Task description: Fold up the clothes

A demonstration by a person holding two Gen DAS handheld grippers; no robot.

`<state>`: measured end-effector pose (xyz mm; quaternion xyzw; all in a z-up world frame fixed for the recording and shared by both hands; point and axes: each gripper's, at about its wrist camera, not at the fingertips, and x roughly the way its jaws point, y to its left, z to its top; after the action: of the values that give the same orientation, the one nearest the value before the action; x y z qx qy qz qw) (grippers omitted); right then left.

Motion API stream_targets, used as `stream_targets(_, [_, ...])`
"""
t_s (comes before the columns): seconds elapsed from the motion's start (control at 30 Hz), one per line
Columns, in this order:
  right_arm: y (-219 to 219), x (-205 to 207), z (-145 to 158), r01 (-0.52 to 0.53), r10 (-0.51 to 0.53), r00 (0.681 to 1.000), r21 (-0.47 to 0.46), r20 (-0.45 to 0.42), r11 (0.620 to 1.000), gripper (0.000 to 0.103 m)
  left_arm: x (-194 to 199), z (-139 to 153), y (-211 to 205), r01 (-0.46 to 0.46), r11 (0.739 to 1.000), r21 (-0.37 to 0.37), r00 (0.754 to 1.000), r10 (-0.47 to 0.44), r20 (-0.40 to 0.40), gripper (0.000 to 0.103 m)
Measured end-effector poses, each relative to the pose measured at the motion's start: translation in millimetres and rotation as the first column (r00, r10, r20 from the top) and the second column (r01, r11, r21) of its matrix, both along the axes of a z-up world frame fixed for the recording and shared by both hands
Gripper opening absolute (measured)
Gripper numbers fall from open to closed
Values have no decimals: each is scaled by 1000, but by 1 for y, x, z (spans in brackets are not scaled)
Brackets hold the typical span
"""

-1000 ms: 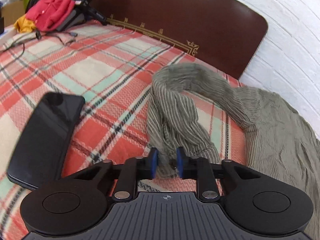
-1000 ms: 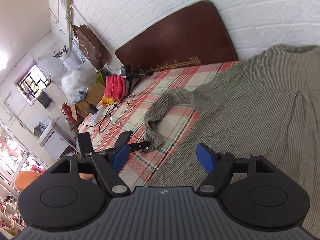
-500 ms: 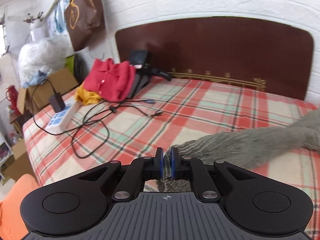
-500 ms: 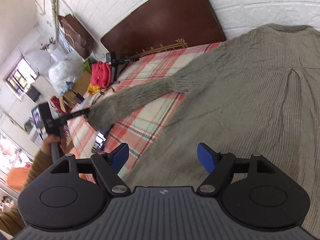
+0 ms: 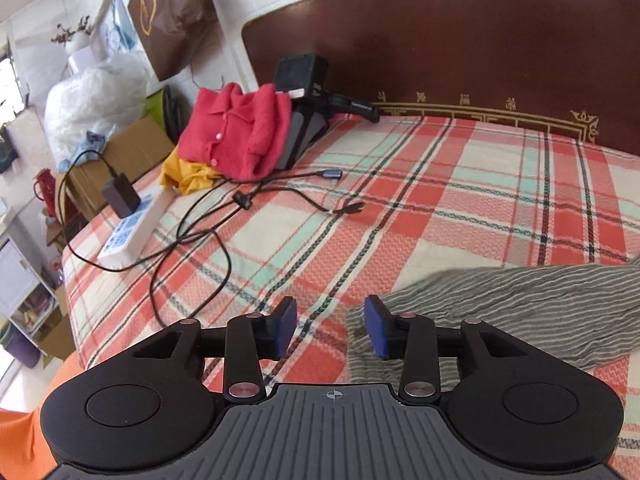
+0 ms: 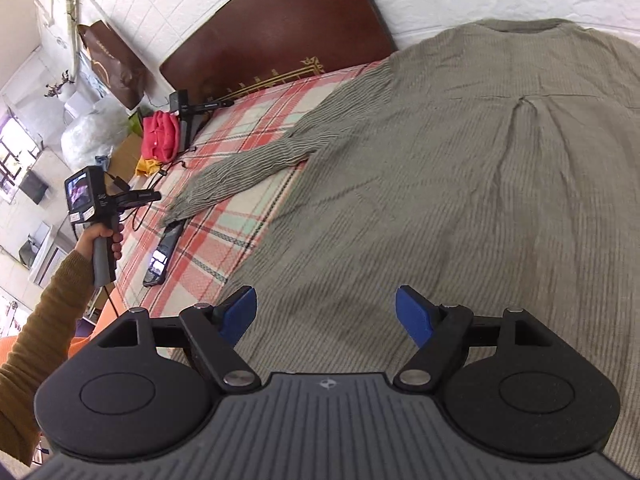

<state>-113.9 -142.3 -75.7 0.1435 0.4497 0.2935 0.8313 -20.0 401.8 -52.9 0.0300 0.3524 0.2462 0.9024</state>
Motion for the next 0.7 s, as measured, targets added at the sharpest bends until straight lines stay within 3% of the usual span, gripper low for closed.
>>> stream_targets(0.1, [-2, 9, 4, 6, -6, 1000, -20, 15, 1000, 80, -9, 9, -1, 14, 1000, -14, 999, -13, 29, 61])
stream_targets(0.17, [1, 22, 12, 4, -3, 999, -29, 34, 1000, 80, -14, 15, -2, 27, 999, -33, 999, -25, 46, 71])
stream_targets(0.33, [41, 72, 48, -70, 74, 989, -36, 130, 997, 80, -15, 24, -16, 101, 971, -215, 994, -89, 62, 71])
stream_targets(0.4, [70, 94, 58, -122, 141, 966, -98, 218, 988, 81, -17, 14, -38, 181, 970, -165, 983, -175, 49, 71])
stream_targets(0.5, [126, 127, 55, -204, 301, 889, -290, 345, 935, 82, -19, -6, -78, 319, 947, -49, 947, -320, -15, 71])
stream_targets(0.57, [159, 151, 41, -234, 391, 846, -405, 363, 884, 82, -18, -20, -100, 401, 916, 3, 914, -400, -63, 71])
stream_targets(0.63, [184, 175, 25, -255, 451, 822, -483, 349, 838, 81, -14, -29, -112, 432, 901, 36, 900, -428, -80, 71])
stream_targets(0.7, [201, 192, 12, -275, 494, 798, -521, 345, 808, 82, -7, -34, -112, 452, 892, 20, 890, -450, -74, 71])
